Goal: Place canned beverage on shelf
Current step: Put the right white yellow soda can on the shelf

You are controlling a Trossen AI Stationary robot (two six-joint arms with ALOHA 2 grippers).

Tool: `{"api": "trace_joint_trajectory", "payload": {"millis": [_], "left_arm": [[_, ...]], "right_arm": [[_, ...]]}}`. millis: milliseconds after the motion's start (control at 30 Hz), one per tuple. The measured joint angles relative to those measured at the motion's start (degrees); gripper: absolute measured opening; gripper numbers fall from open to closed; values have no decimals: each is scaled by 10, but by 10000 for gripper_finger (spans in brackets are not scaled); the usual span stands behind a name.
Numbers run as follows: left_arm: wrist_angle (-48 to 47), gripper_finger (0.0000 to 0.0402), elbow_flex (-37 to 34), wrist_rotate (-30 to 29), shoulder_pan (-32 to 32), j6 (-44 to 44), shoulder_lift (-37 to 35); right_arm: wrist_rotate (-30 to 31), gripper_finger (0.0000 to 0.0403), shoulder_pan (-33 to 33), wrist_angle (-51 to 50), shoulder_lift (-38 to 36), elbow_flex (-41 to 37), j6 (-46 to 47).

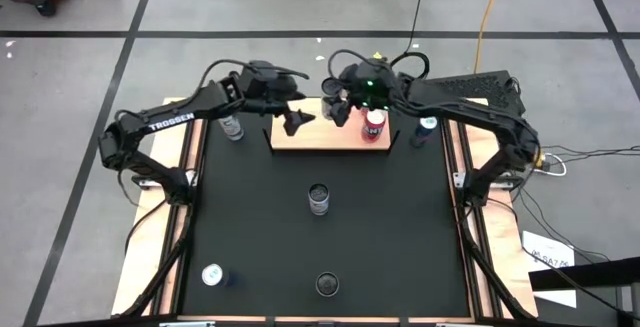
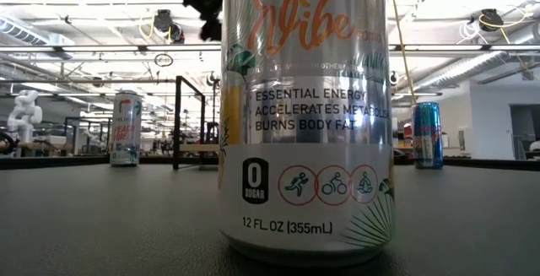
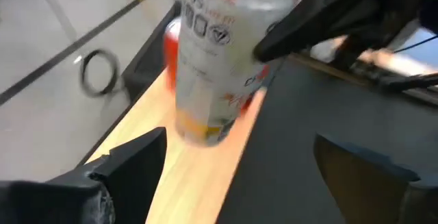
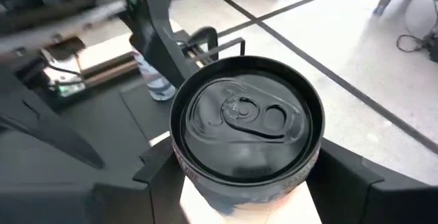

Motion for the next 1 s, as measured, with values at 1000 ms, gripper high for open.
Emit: {"api": "trace_joint_trajectory", "payload": {"millis": [1000], "left_arm": [[-94,370,-1,-100,20,15,-51]], "right_arm": [[-61,244,-117,187,82,-150,-65]]}}
